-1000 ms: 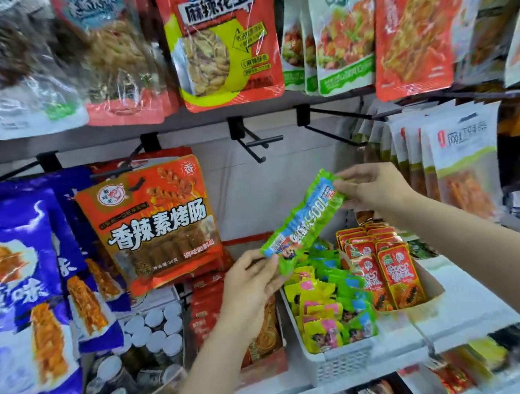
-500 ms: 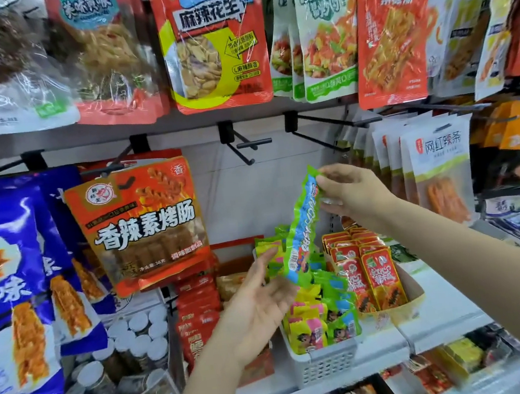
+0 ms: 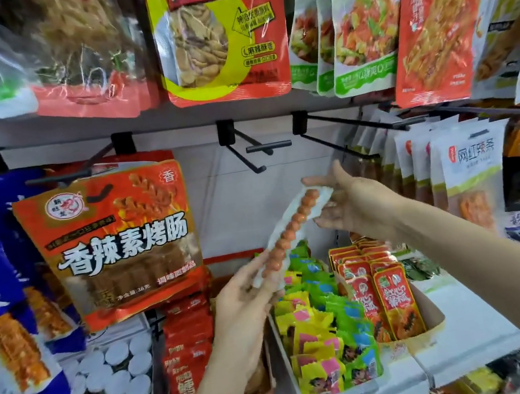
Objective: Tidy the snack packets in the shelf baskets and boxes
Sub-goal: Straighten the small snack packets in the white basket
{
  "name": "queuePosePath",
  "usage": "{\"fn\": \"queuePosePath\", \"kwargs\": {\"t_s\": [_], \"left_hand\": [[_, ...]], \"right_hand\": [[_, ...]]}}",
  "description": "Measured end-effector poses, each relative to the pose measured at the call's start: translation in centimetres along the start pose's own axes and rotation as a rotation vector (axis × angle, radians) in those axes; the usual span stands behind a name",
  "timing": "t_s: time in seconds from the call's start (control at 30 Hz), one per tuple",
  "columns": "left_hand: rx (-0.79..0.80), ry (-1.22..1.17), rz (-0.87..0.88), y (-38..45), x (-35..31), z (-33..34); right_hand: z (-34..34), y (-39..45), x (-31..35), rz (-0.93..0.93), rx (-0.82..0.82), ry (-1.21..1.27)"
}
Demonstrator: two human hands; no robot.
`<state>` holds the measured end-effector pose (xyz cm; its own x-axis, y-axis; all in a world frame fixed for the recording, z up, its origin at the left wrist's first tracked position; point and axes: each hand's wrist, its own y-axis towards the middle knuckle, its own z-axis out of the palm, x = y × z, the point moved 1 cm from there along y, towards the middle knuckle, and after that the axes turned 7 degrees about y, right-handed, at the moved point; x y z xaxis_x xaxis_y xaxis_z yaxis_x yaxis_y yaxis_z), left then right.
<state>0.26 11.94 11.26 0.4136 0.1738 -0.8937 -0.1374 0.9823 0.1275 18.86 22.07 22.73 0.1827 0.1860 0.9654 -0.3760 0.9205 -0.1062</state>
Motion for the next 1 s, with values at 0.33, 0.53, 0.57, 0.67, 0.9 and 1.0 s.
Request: {"fn": "queuePosePath", "kwargs": {"t_s": [0.33, 0.53, 0.57, 0.67, 0.9, 1.0], "left_hand": [[0.005, 0.333, 0.221, 1.2, 1.4, -1.8], [0.156, 0.048, 0.018, 1.0, 0.9, -1.3], [0.196, -0.088, -0.097, 0.9, 0.6, -1.1], [0.218, -0.3, -0.362, 0.7, -0.1, -0.9], [0.08, -0.052, -0.096, 1.5, 1.2, -1.2], [-0.028, 0.249, 0.114, 2.1, 1.2, -2.0]], "right_hand": [[0.6, 1.5, -0.4, -0.207, -0.098, -0.306], [0.5, 1.3, -0.2, -0.199, 0.009, -0.295], [0.6, 1.2, -0.1, -0.209, 0.033, -0.277], [0.9, 0.9, -0.1, -0.252, 0.104, -0.192], [0.0, 0.1, 0.5, -0.06, 0.209, -0.123], [-0.5, 0.0, 1.1, 0.04, 0.207, -0.174]]}}
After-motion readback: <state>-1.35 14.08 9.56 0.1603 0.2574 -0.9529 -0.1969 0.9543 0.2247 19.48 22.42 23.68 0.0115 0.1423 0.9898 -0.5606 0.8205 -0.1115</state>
